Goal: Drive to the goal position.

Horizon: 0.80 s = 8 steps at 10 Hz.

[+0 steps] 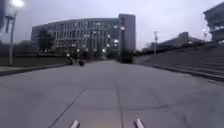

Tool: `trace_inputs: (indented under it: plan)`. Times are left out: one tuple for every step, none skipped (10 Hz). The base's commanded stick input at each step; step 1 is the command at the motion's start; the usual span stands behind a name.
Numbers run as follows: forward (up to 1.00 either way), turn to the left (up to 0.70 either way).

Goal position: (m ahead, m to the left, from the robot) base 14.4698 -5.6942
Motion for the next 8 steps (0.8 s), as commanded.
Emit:
trace_inputs:
  plan:
    - [1.0, 0.0]
    - [1.0, -0.24]
    - [1.0, -0.4]
    - [1.0, -0.4]
    - [1.0, -0.4]
    - [1.0, -0.4]
    - [1.0, -0.4]
    - [1.0, -0.4]
